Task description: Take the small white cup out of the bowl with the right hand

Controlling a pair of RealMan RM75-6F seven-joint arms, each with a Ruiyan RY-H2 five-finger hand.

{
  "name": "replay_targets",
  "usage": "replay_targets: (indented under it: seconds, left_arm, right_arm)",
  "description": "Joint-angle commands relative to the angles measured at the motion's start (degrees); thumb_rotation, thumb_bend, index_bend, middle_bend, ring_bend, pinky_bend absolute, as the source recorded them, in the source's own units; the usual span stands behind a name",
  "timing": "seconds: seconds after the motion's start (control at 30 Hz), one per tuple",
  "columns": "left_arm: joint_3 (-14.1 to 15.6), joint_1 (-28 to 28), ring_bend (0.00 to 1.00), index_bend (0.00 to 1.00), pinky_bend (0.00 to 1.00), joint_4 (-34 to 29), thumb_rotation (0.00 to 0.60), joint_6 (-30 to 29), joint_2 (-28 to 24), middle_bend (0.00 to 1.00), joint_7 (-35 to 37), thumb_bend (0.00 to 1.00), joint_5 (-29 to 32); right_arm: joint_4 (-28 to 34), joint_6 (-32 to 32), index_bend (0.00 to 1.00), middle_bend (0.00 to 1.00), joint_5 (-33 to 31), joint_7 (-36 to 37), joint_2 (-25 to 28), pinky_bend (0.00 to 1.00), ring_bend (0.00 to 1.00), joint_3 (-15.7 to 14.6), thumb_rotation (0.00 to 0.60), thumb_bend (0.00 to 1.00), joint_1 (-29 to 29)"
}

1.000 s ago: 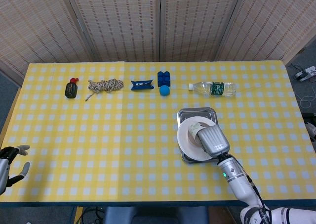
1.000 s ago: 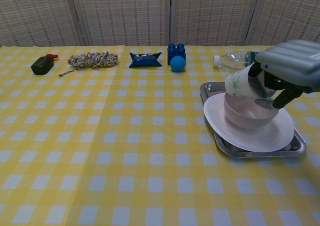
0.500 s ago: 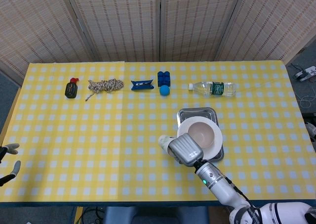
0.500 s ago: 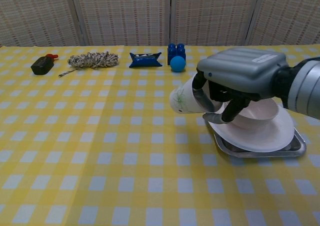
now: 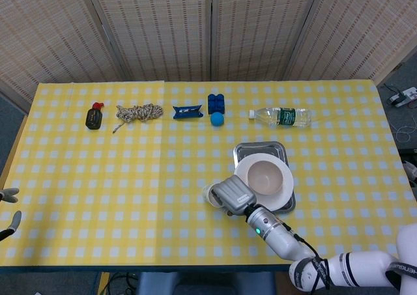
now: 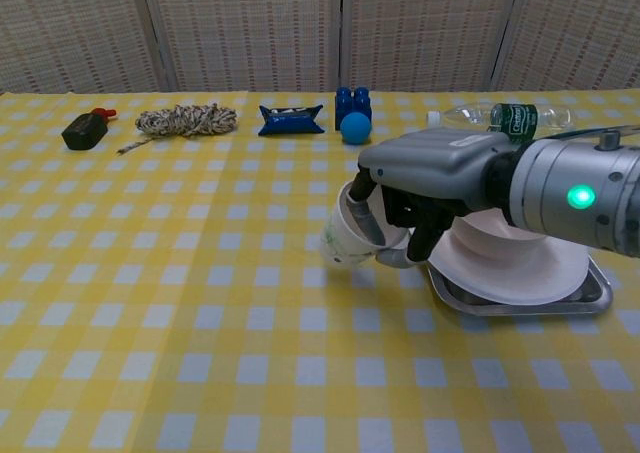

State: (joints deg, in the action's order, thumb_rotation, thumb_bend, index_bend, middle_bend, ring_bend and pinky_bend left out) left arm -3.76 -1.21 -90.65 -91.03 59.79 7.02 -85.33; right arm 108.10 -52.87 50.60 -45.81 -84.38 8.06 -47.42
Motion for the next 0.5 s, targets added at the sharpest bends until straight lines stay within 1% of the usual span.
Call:
replay_targets:
  seconds: [0.03,0.23,0.33,0.37,0.43,0.5]
  left_arm:
    - [0.0,0.05,0.32,0.38,0.51,-0.05,0.6,-0.06,-0.02,0.45,-0.05,0.4,-0.06]
    - [-0.07,0.1,0.32,0.38,0.51,-0.08,0.6,0.0,-0.04,0.45,-0.05,0.4,0.01]
    - [-0.08,0.06,0.32,0.38,0.51,-0.03,0.6,0.17,-0.04,0.45,-0.1,0.4,0.04]
    - [-0.07,0.05,0.32,0.38,0.51,-0.01,0.6,0.22,-0.05,0.45,-0.08,0.4,0.03]
    - [-0.03,0.03,0.32,0.38,0.51,0.05,0.6,0.33,-0.07,0.45,-0.01,0.4,0.0]
    - [-0.02,0.0,0.32,0.38,0.51,0.17,0.6,0.48,-0.08,0.45,0.09,0.4,0.03]
  right_arm:
    - [-0.37,-0.61,0.46,1.0,-0.88,-0.13,-0.3,1.0,1.0,-0.35,0.6,0.25,-0.77]
    - [-1.04,-1.74,0.33,1.0,-1.15,0.45,-0.69,1.0,1.0,-1.14,0.6,0.2,-1.79]
    - [-0.17,-2.46,0.26,0.99,-0.29,1.0,0.01,1.0,1.0,-1.75,0.6,0.17,-1.78]
    - [0.6,-2.95,0.24,0.98,0.11,0.98,0.57,1.0,1.0,-1.97,0.6,0.16,-1.66]
    - [3.32,-4.96,0.21,0.93,1.87,0.41,2.66,1.0,1.0,-2.86,0.6,0.14,-0.95]
    - [6.39,-7.92,0.2,0.87,3.47,-0.84,5.07,1.0,0.98,-4.01,0.6,0.13,0.26]
